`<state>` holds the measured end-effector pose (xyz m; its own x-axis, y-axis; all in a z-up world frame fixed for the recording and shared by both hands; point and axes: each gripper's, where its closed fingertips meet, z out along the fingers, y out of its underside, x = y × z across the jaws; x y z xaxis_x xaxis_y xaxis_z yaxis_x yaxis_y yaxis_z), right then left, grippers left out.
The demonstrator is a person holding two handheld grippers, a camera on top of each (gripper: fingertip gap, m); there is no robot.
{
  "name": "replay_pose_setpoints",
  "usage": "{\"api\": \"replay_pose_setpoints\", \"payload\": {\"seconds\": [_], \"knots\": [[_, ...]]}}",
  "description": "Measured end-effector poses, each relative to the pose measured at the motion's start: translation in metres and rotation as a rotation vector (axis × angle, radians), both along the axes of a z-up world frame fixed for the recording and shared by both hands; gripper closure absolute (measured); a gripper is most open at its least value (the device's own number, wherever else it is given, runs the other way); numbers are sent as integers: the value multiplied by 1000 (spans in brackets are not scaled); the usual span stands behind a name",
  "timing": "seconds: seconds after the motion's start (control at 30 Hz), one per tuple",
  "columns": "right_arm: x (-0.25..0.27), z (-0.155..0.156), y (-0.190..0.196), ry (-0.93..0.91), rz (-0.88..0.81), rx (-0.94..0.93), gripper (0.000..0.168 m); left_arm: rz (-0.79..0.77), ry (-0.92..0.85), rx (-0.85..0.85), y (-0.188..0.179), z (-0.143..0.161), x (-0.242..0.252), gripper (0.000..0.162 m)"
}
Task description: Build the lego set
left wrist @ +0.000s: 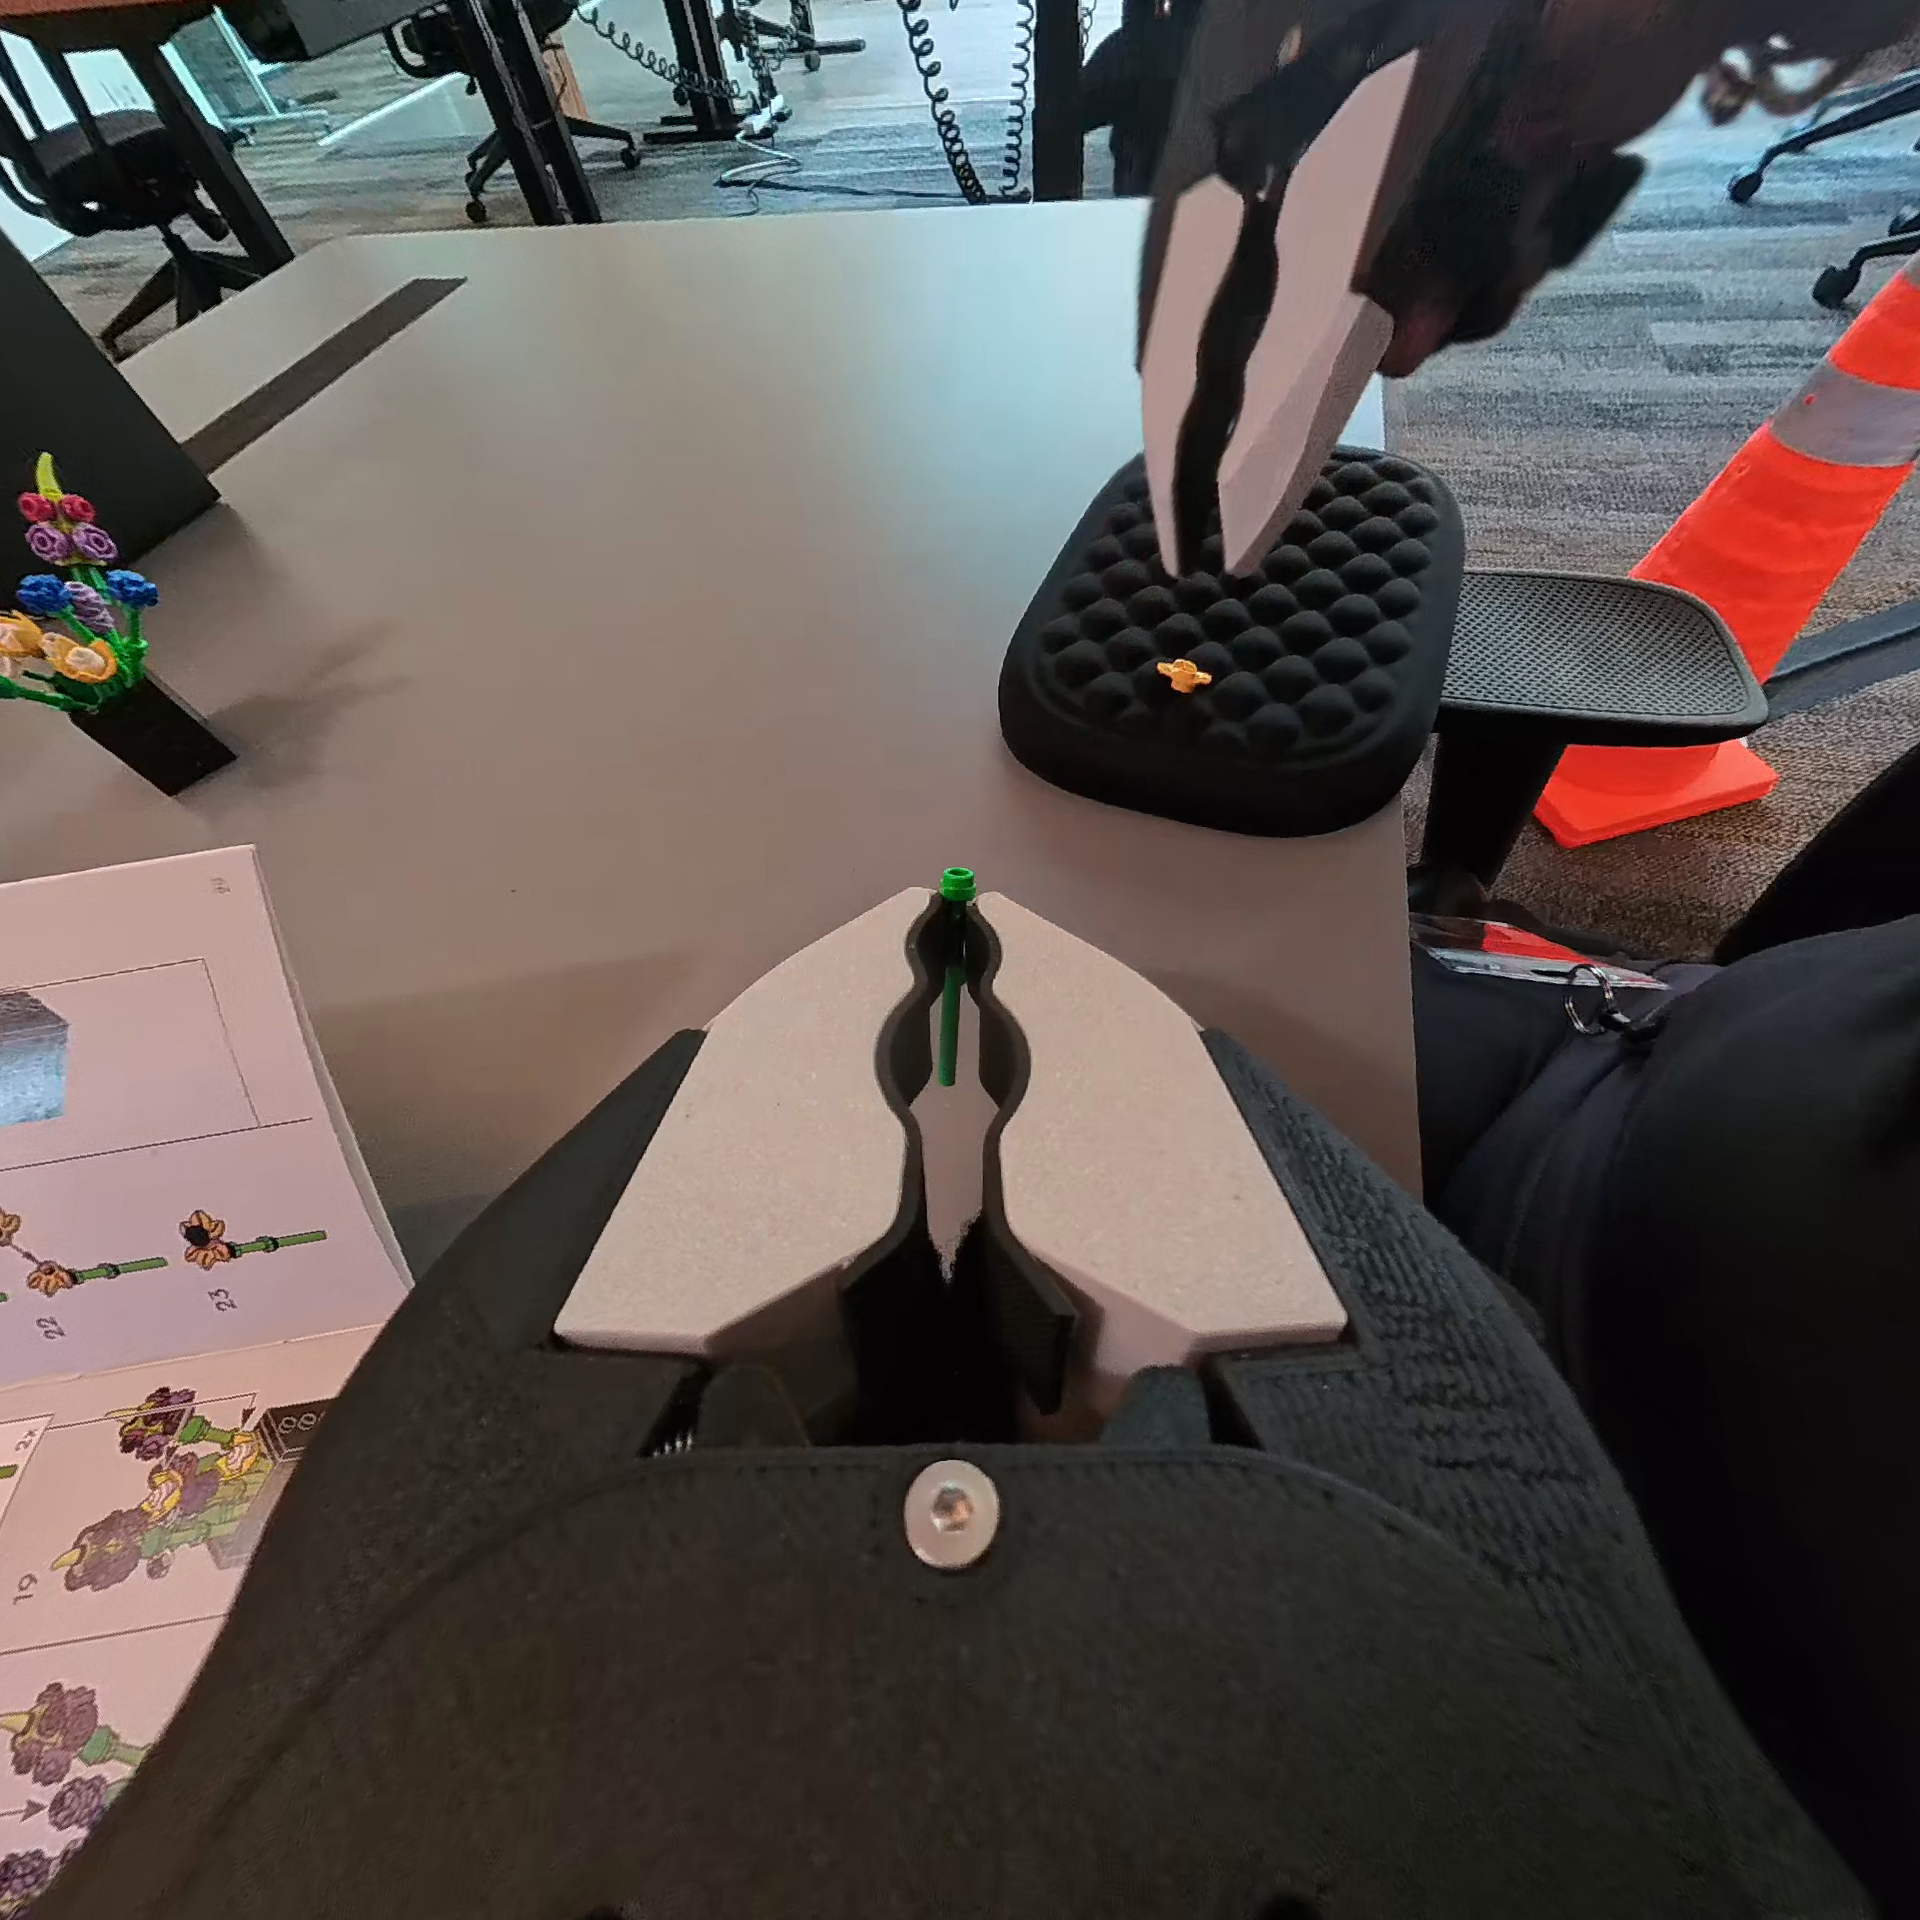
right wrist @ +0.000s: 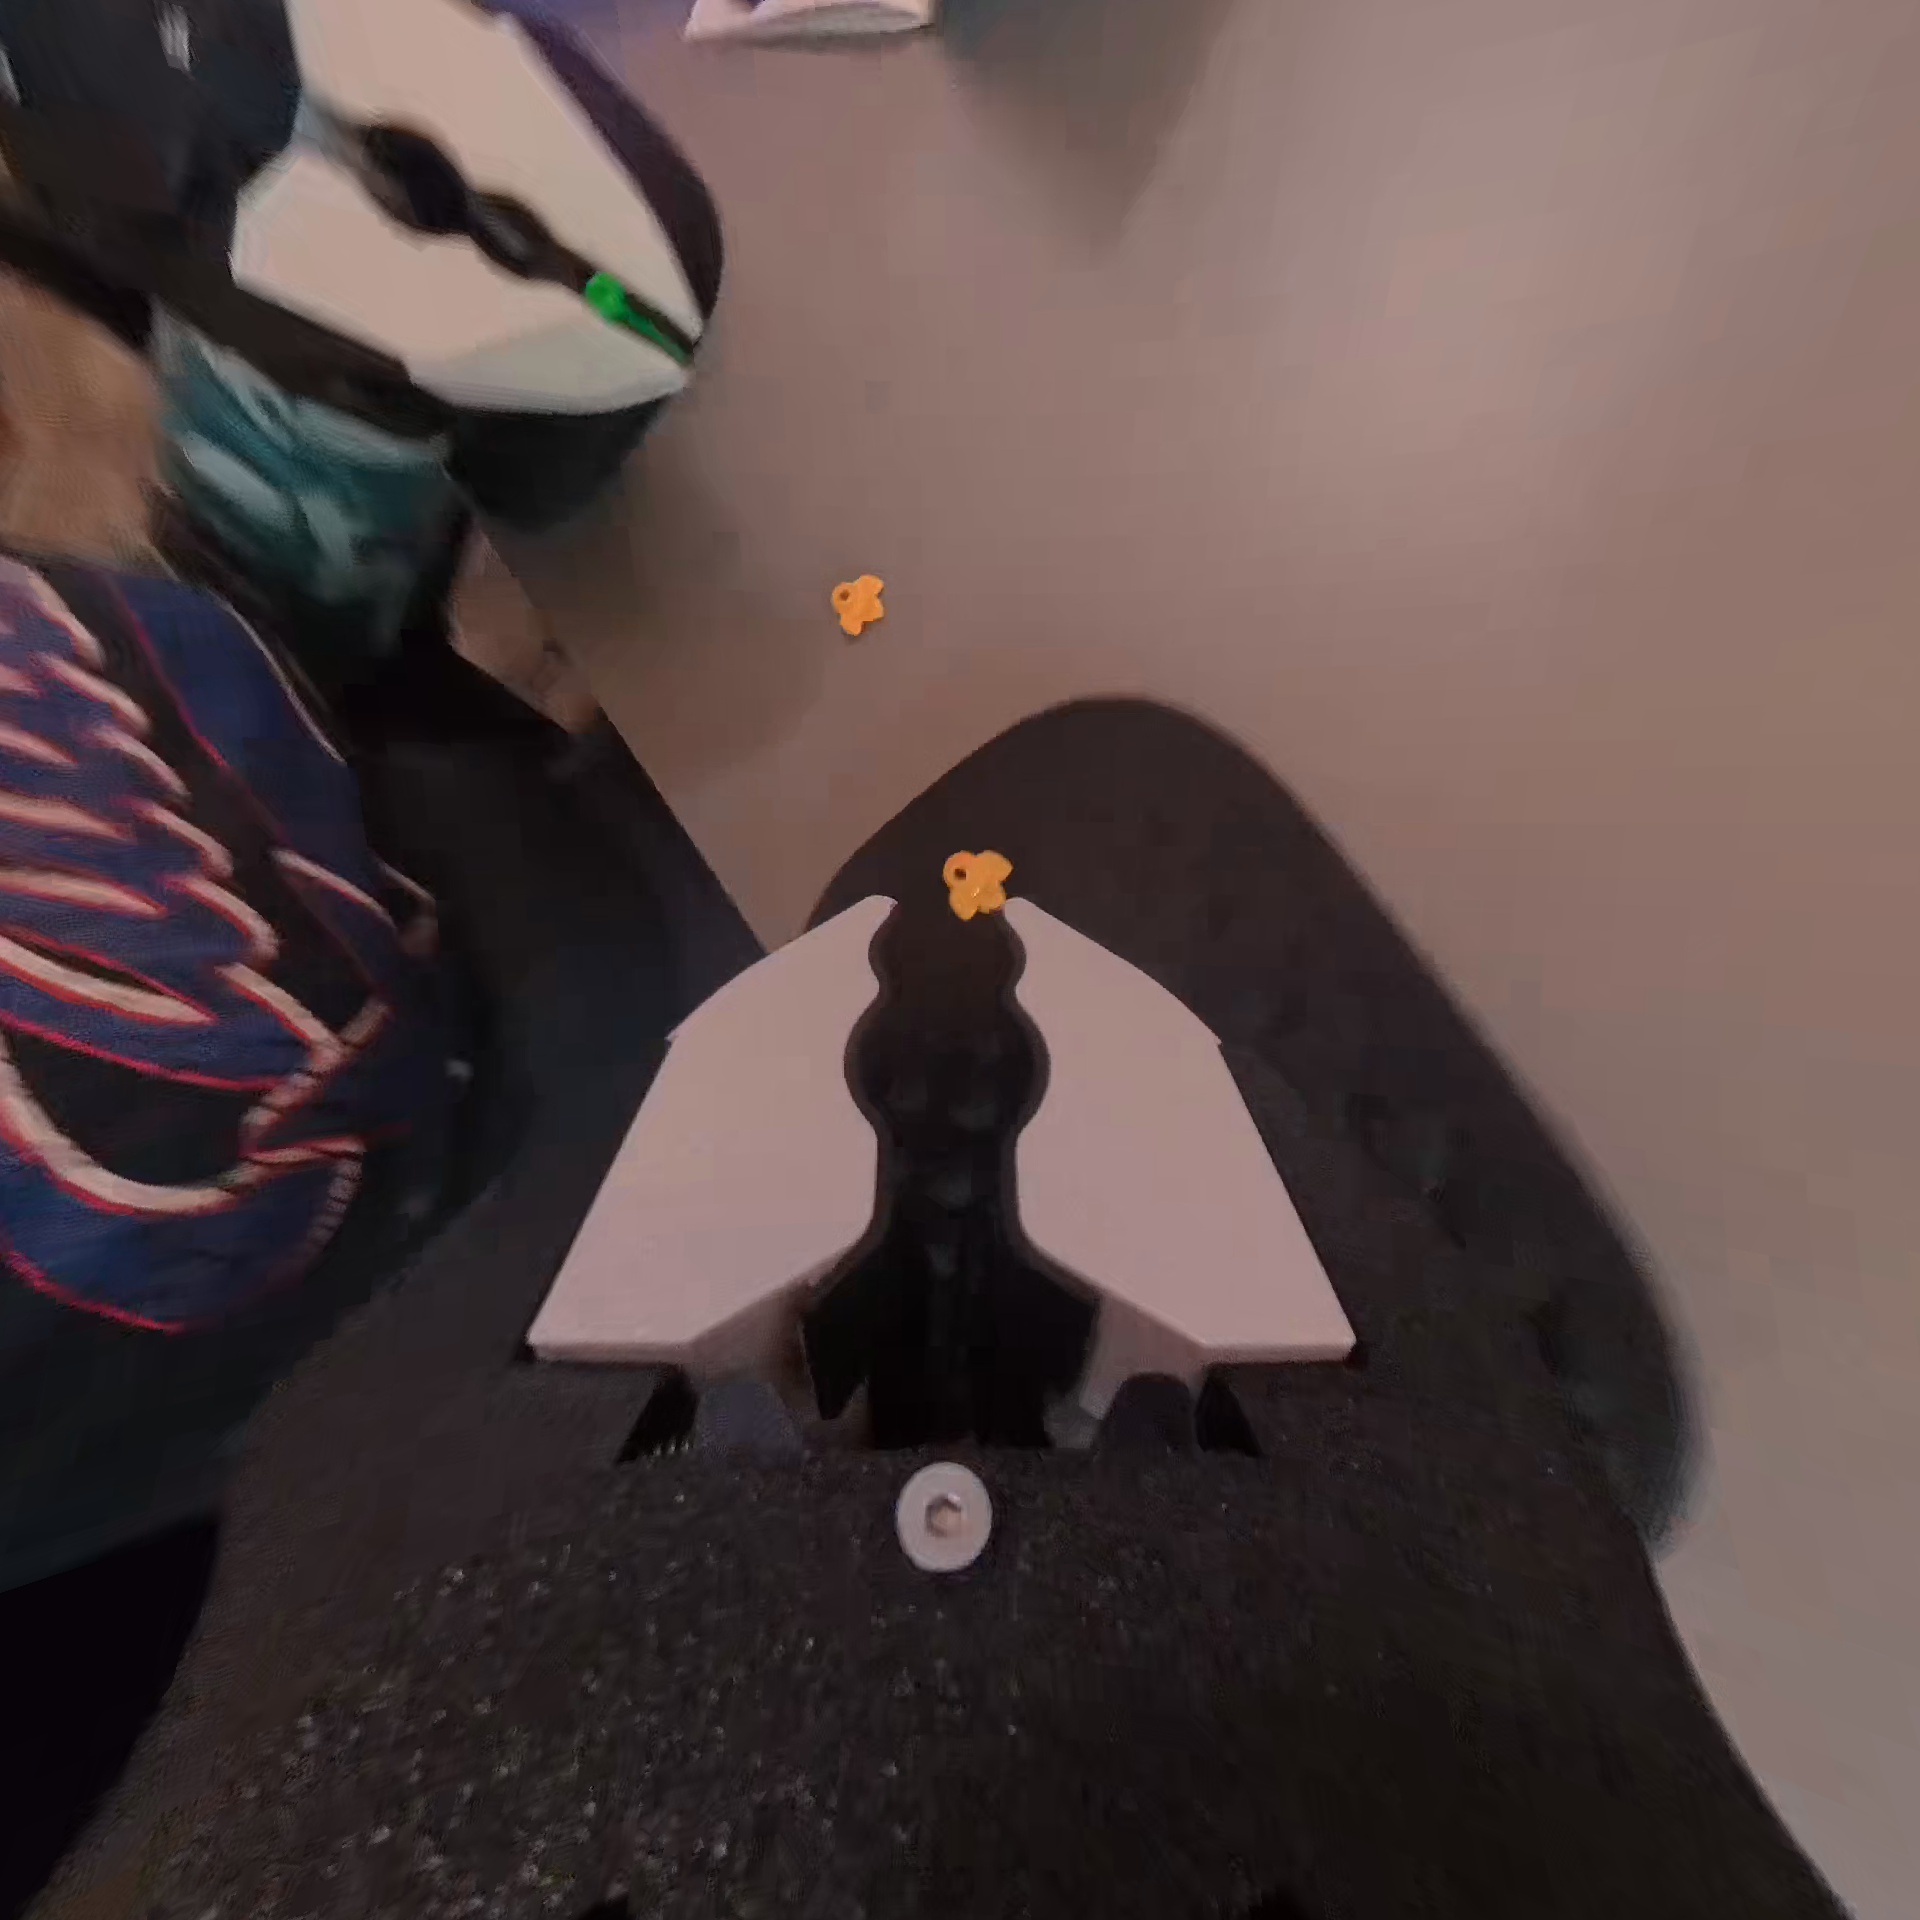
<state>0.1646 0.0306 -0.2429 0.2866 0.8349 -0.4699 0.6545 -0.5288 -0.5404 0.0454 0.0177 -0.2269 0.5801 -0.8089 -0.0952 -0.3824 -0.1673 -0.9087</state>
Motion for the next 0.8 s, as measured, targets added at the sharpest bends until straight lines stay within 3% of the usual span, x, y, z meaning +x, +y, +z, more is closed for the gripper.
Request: {"api": "replay_pose_setpoints", "payload": {"seconds": [0.1,0.3,0.63,0.8], "knots": [[4,-8,-5,30,-167,-153,149,-3,-27,-2,0,3,-1,159],[-7,-15,2,114,-305,-157,152,-17,-90,-27,-1,8,-3,159],[-13,-24,-1,55,-230,22,155,-15,-91,-35,0,6,-3,159],[-12,-23,-1,-70,-91,313,156,-13,-86,-34,0,6,-3,159]]}}
